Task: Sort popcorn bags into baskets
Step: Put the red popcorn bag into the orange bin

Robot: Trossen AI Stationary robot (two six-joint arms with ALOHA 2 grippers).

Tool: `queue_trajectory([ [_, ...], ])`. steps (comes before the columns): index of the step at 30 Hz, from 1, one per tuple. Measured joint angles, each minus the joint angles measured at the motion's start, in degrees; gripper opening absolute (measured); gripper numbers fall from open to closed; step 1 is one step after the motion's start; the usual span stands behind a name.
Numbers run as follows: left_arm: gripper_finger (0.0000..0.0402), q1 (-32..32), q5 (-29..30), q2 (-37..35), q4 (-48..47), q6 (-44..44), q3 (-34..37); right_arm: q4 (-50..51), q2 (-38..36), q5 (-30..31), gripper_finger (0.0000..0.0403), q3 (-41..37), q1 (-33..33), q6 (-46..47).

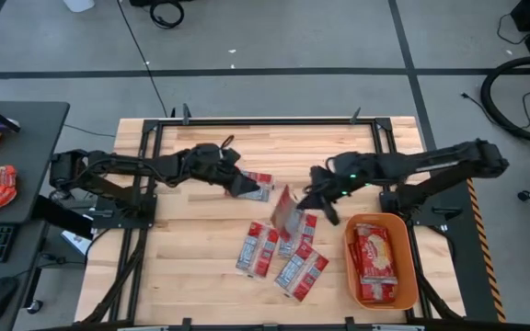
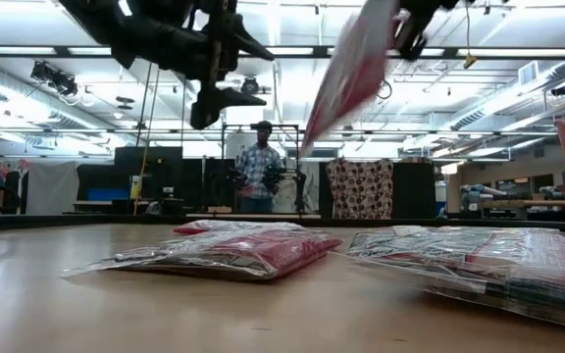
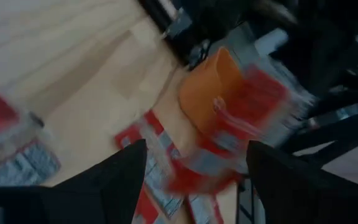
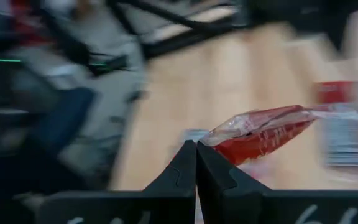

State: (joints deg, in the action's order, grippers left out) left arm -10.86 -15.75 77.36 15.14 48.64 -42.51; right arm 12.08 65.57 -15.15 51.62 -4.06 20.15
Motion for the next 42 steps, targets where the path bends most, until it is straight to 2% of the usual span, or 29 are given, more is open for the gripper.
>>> queue_trajectory([
  [10, 0.0281, -3.52, -2.49, 0.00, 0.79, -0.55, -0.01, 11.00, -11.91, -16.82, 0.0006, 0.02, -10.14, 17.48],
  [15, 0.0281, -3.82, -2.53, 0.04, 0.74, -1.21, 0.01, 22.18, -15.57, -20.57, 0.0005, 0.04, -16.88, 23.95],
  [20, 0.0281, -3.82, -2.53, 0.04, 0.52, -1.31, -0.01, 37.12, -17.85, -20.40, 0.0005, 0.02, -23.11, 25.17],
  [24, 0.0281, -3.76, -2.53, 0.04, 0.42, -1.32, 0.00, 47.55, -18.98, -15.74, 0.0005, 0.03, -26.34, 23.00],
  [29, 0.0281, -3.76, -2.55, 0.09, 0.01, -1.31, 0.01, 52.97, -18.96, -13.82, 0.0005, 0.02, -27.47, 22.09],
  [33, 0.0281, -3.76, -2.55, 0.09, -0.07, -1.31, 0.00, 59.62, -18.32, -6.40, 0.0010, 0.02, -28.24, 24.68],
  [35, 0.0281, -3.69, -2.55, 0.09, -0.09, -1.29, 0.00, 61.76, -17.93, -3.88, 0.0022, 0.02, -28.45, 26.39],
  [40, 0.0281, -1.93, -3.72, 0.22, -0.92, -3.74, -0.01, 67.90, -17.41, -4.54, 0.0074, 0.02, -28.51, 26.91],
  [42, 0.0281, -0.86, -3.41, 0.33, -4.45, -6.97, -0.01, 69.82, -17.37, -5.81, 0.0093, 0.02, -28.07, 28.31],
])
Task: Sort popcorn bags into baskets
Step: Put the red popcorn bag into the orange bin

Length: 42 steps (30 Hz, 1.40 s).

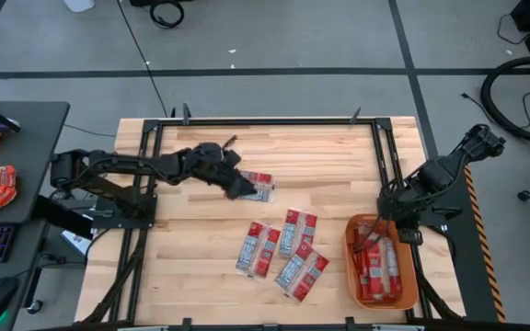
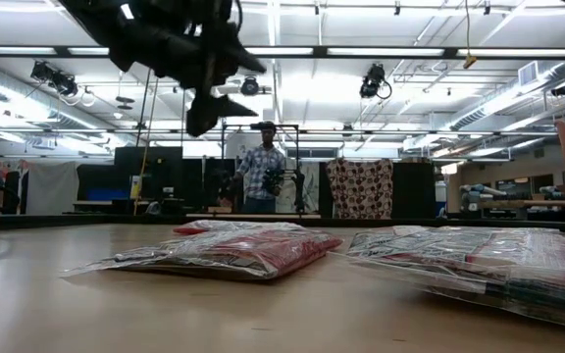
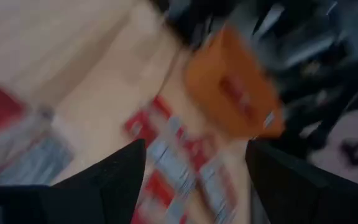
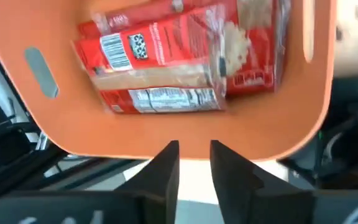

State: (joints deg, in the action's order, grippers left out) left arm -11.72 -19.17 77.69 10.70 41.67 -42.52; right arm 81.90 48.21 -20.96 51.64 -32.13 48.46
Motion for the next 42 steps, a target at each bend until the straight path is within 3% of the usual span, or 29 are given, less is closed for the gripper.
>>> queue_trajectory([
  [4, 0.0281, 1.30, 7.04, 0.04, -8.45, -4.65, 0.00, -2.57, 0.02, -0.72, 0.0113, 0.00, 1.45, 3.92],
  [8, 0.0281, 0.86, 11.32, 0.07, -12.04, -7.41, 0.02, -14.47, 0.02, 2.44, 0.0112, 0.00, 2.30, 5.09],
  [15, 0.0279, -3.66, 9.65, 0.89, -23.31, -3.44, 0.00, -36.45, 1.03, 13.65, 0.0097, 0.00, 4.21, 0.98],
  [20, 0.0263, -8.73, 6.98, 2.25, -29.17, -3.68, 0.04, -44.64, 4.78, 21.16, 0.0094, 0.01, 8.47, -4.07],
  [26, 0.0242, -9.21, 10.38, 2.90, -28.12, -8.89, -0.85, -48.61, 12.25, 21.13, 0.0094, 0.00, 14.69, -6.65],
  [31, 0.0229, -8.98, 12.29, 9.14, -34.82, -16.17, -8.05, -53.61, 17.08, 20.41, 0.0094, 0.00, 17.76, -8.02],
  [36, 0.0222, -9.59, 15.33, 17.23, -41.40, -26.10, -15.24, -58.91, 20.32, 15.03, 0.0094, 0.00, 20.67, -9.47],
  [42, 0.0222, -14.01, 11.19, 23.27, -48.17, -33.78, -22.03, -60.69, 22.09, 14.31, 0.0094, 0.00, 21.95, -9.29],
])
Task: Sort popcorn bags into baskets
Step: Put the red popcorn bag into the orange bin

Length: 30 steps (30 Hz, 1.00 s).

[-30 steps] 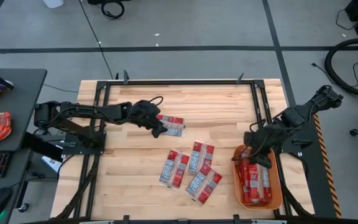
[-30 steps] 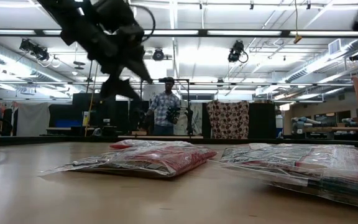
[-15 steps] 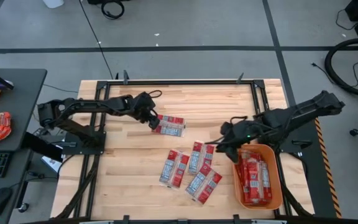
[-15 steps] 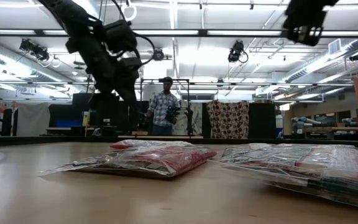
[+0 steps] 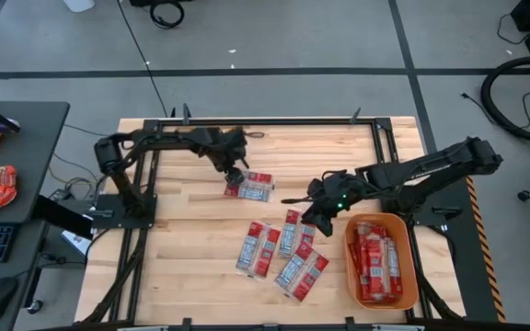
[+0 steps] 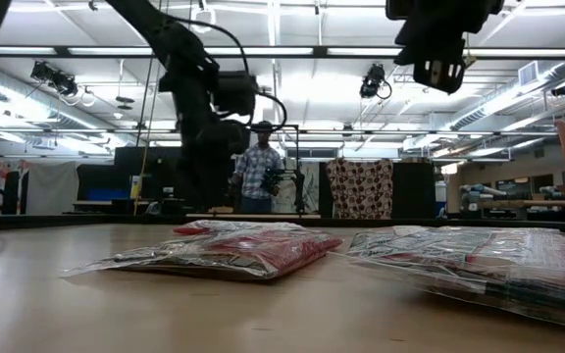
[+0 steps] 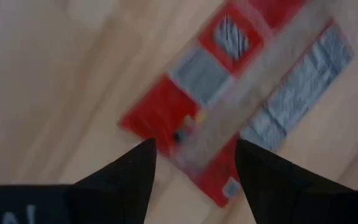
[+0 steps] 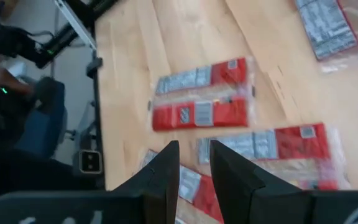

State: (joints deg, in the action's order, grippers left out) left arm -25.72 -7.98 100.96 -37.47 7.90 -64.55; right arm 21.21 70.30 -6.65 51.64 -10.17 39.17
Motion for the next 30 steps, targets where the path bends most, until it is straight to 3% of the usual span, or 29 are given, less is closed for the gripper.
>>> queue_trajectory([
  [4, 0.0222, -3.23, -2.00, 2.23, -1.90, -6.16, -3.45, -0.93, 1.35, 1.32, 0.0094, 0.02, 0.12, -1.30],
  [10, 0.0222, -6.18, -3.84, 5.07, -1.13, -14.66, -4.53, -2.82, 5.33, -1.95, 0.0094, 0.00, 0.93, -0.44],
  [15, 0.0222, -6.70, -3.51, 7.80, -1.45, -19.44, -4.44, -5.68, 7.90, -2.43, 0.0094, 0.00, 0.83, 3.07],
  [19, 0.0222, -6.70, -8.83, 9.01, -1.21, -22.29, -4.43, -7.39, 8.94, -2.45, 0.0094, 0.02, 0.57, 4.97],
  [24, 0.0220, -6.12, -10.05, 10.91, -2.25, -26.10, -4.67, -8.40, 9.12, -2.40, 0.0094, -0.02, 0.35, 6.32],
  [30, 0.0174, -4.08, -6.91, 11.55, -3.41, -31.43, -4.70, -9.02, 9.10, -1.95, 0.0094, 0.00, 0.17, 6.33],
])
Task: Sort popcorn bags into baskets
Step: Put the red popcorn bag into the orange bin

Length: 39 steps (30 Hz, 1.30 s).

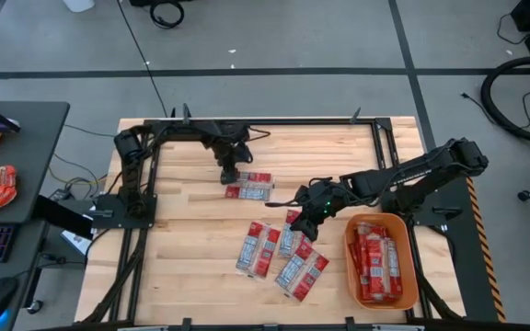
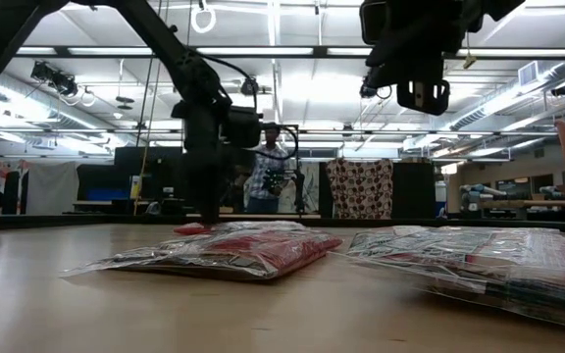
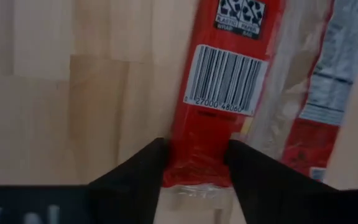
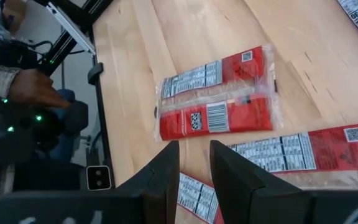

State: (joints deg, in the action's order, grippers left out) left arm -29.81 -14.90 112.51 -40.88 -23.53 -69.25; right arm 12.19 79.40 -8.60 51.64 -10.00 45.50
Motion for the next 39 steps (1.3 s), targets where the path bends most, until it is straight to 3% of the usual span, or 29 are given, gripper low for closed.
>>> queue_trajectory([
  [5, 0.0078, 1.72, 4.72, 0.06, 0.22, -2.41, 0.02, 0.21, 0.00, 0.17, 0.0094, 0.00, 0.02, 0.57],
  [9, 0.0011, 1.75, 4.77, -0.78, -0.48, -0.74, 0.17, 0.17, 0.00, 0.37, 0.0094, 0.00, 0.00, 0.91],
  [19, 0.0004, 2.31, -2.58, -7.15, -6.41, 4.98, 0.50, 2.08, 0.00, 3.50, 0.0094, 0.00, 2.06, -4.12],
  [26, 0.0002, 9.15, -6.27, -10.44, -6.19, 12.35, 0.42, 2.05, 0.08, 7.43, 0.0108, 0.00, 5.56, -15.26],
  [31, 0.0002, 15.39, -5.99, -10.77, -3.01, 17.88, 0.39, 2.05, 0.11, 10.70, 0.0150, 0.00, 9.01, -21.00],
  [39, 0.0001, 22.66, -5.71, -10.78, 2.98, 28.14, 0.37, 2.75, 0.13, 7.50, 0.0237, 0.00, 12.70, -27.29],
])
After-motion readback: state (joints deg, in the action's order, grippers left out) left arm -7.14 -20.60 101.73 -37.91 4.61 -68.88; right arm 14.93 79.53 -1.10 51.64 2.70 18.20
